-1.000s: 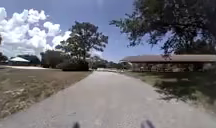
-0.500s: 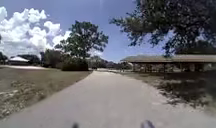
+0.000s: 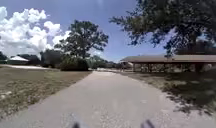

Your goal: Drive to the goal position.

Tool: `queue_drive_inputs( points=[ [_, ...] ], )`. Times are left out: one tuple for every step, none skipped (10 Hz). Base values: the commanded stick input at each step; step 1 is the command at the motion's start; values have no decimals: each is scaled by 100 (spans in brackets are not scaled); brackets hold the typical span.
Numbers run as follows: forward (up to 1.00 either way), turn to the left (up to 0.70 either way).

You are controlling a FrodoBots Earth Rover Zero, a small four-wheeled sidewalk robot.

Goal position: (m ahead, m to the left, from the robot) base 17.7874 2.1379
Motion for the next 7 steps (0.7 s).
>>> queue_drive_inputs(
  points=[
    [50, 0],
    [50, 0],
    [50, 0],
    [50, 0],
    [50, 0],
    [50, 0],
    [50, 0]
  ],
)
